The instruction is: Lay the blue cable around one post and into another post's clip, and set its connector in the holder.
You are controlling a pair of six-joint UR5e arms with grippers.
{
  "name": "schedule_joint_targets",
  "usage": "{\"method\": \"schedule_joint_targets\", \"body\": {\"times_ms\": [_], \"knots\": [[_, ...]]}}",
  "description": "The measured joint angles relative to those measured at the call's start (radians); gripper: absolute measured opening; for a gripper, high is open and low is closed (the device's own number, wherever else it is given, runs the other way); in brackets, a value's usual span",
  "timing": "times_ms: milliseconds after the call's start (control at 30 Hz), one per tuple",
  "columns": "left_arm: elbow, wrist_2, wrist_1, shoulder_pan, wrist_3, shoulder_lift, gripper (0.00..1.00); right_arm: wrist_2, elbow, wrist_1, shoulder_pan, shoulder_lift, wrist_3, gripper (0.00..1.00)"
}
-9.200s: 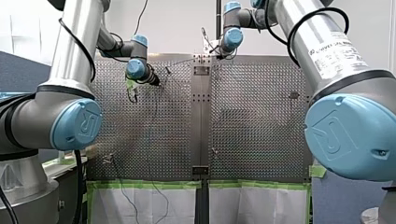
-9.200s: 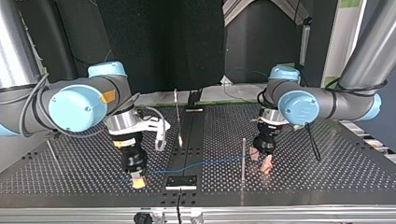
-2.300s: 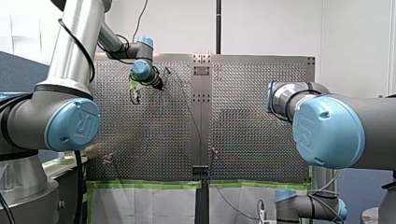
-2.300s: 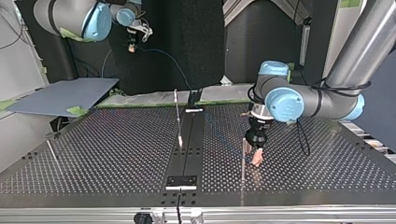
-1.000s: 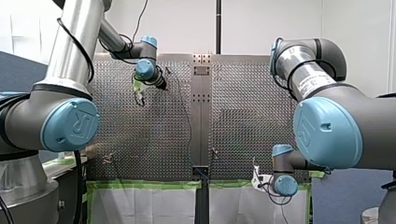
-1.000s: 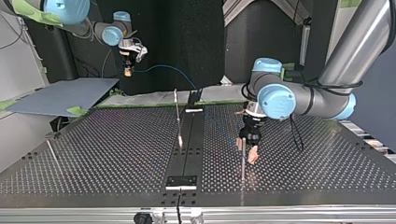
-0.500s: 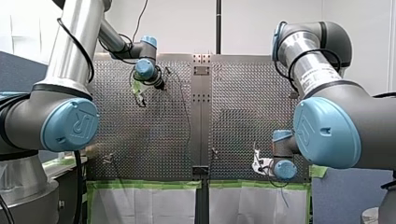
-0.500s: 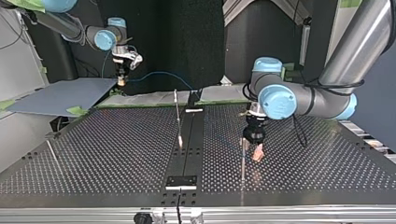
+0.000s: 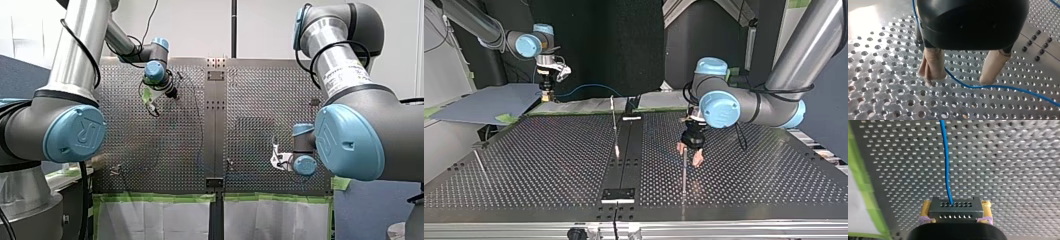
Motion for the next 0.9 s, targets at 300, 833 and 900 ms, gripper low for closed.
{"method": "schedule_joint_targets", "body": {"times_ms": [300,833,900], "knots": [[-0.041,-0.022,-0.002,0.002,-0.084,0.022,1.0,0.005,0.012,-0.004,-0.003,-0.087,-0.005,0.0],[-0.079,-0.014,-0.03,-0.001,-0.225,0.094,1.0,0.025,0.063,-0.045,-0.007,-0.183,-0.007,0.0],[-0.091,-0.014,-0.026,0.0,-0.239,0.102,1.0,0.034,0.065,-0.048,-0.004,-0.172,-0.008,0.0]]}}
